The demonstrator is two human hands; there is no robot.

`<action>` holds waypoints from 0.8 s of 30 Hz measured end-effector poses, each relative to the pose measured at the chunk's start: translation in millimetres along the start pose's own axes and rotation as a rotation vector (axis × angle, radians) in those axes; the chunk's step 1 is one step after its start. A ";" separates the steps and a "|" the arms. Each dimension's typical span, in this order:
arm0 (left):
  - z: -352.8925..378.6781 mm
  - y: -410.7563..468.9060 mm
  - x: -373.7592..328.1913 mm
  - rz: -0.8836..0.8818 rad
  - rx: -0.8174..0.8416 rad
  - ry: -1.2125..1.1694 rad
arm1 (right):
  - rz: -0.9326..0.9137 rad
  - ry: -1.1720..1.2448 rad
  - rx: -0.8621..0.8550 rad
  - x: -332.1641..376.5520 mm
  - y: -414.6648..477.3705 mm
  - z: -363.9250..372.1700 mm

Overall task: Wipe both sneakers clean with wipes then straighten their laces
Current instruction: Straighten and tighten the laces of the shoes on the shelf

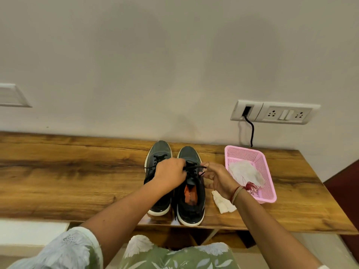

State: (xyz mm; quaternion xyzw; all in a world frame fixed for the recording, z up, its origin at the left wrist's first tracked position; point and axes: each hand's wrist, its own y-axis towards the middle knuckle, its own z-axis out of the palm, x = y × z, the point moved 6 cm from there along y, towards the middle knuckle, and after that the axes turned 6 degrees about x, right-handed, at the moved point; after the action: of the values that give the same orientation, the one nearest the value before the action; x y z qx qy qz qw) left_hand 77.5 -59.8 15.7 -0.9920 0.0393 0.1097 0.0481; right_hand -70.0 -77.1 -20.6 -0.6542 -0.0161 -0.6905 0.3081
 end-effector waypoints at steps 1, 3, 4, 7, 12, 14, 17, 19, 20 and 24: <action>-3.2 -1.6 -1.2 -0.002 -0.012 -0.050 | -0.022 0.028 -0.002 3.7 -1.7 1.9; -10.5 -4.5 -5.8 0.013 -0.036 -0.132 | -0.073 0.001 -0.031 14.0 -3.9 4.2; -15.5 -5.6 -8.1 0.020 -0.052 -0.169 | -0.093 -0.054 -0.050 19.6 -4.2 4.8; -34.2 -3.6 -11.9 0.024 -0.061 -0.306 | -0.138 -0.215 -0.047 37.9 -10.1 9.6; -54.7 -0.1 -25.7 0.156 0.021 -0.417 | -0.196 -0.245 0.027 62.8 -24.8 18.0; -68.2 -1.9 -25.6 0.155 -0.021 -0.440 | -0.249 -0.206 0.026 76.3 -30.1 20.6; -89.4 -3.7 -26.4 0.165 -0.068 -0.495 | -0.294 -0.181 0.029 97.5 -39.4 25.6; -99.1 -5.6 -29.3 0.196 -0.066 -0.434 | -0.295 -0.238 0.033 107.7 -45.0 29.6; -103.0 -6.6 -31.3 0.223 -0.064 -0.371 | -0.288 -0.282 0.034 110.5 -47.1 31.4; -116.8 -5.3 -37.8 0.314 -0.064 -0.005 | -0.258 -0.373 -0.005 118.4 -55.3 34.1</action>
State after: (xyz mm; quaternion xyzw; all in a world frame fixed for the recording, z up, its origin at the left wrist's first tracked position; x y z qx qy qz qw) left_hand 66.2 -64.1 138.0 -0.9744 0.1902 0.1197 -0.0012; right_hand -58.8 -65.7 113.5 -0.7637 -0.1546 -0.5914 0.2075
